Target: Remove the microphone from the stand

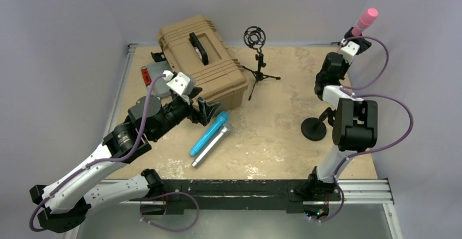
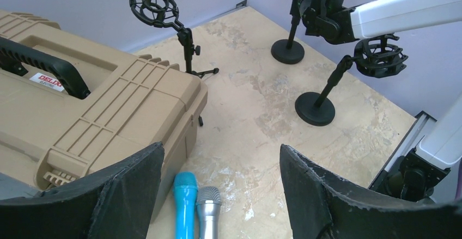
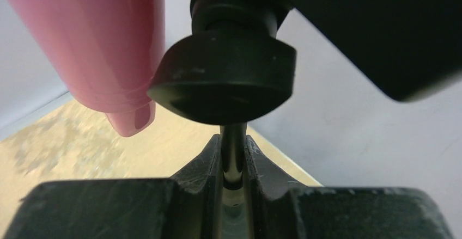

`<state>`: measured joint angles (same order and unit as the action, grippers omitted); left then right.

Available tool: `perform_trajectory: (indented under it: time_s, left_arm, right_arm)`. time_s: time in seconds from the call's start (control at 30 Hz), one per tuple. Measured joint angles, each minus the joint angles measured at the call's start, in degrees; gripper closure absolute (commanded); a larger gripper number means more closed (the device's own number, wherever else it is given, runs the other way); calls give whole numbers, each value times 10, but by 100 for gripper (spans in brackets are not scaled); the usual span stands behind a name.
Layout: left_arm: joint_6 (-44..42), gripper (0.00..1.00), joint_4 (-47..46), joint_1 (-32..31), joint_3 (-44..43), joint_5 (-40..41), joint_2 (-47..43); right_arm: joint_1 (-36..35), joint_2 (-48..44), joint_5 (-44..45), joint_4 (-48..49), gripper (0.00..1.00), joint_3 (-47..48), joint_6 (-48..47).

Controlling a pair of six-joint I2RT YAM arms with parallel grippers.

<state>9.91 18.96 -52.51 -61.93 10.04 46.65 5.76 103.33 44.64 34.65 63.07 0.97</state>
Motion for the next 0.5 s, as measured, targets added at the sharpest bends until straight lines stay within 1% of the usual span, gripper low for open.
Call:
perform_trajectory:
  time_s: [0.17,0.27,0.4,0.5]
  left_arm:
    - [0,25,0,0,0,0,0]
    - [0,25,0,0,0,0,2]
    - [0,25,0,0,0,0,7]
    - [0,25,0,0,0,1,8]
  right_arm:
    - [-7,-72,-97,-3,100,-79,35]
    - [-31,-118,-135,-11,100,-121,44]
    - [-99,-156,-153,-21,99,-144,42]
    - [-173,-196,-167,-22,99,-176,46]
